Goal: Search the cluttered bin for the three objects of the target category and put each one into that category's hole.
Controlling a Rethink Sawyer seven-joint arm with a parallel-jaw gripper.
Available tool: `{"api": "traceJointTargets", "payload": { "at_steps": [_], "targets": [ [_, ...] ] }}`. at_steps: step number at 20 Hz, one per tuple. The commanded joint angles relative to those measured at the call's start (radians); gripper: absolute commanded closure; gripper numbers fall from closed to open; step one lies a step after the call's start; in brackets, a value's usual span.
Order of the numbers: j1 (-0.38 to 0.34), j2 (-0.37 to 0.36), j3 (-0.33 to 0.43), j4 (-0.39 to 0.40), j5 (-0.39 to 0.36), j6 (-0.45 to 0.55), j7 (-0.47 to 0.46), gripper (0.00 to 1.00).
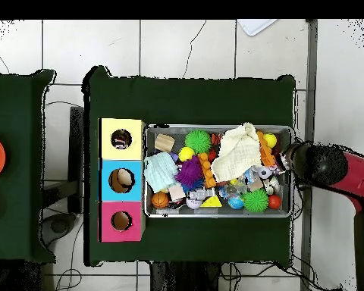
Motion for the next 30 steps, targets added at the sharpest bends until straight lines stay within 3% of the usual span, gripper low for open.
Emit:
{"api": "traceJointTargets", "payload": {
  "at_steps": [1, 9, 16, 30],
  "targets": [
    [-0.007, 0.106, -0.046, -0.005, 0.019, -0.02, 0.18, 0.0],
    [-0.032, 0.238, -0.053, -0.09, 0.029, -0.05, 0.177, 0.0],
    [-0.008, 0.218, -0.077, -0.063, 0.048, -0.06, 0.208, 0.0],
    [0.021, 0.284, -0.136, -0.089, 0.066, -0.113, 0.231, 0.0]
  ]
}}
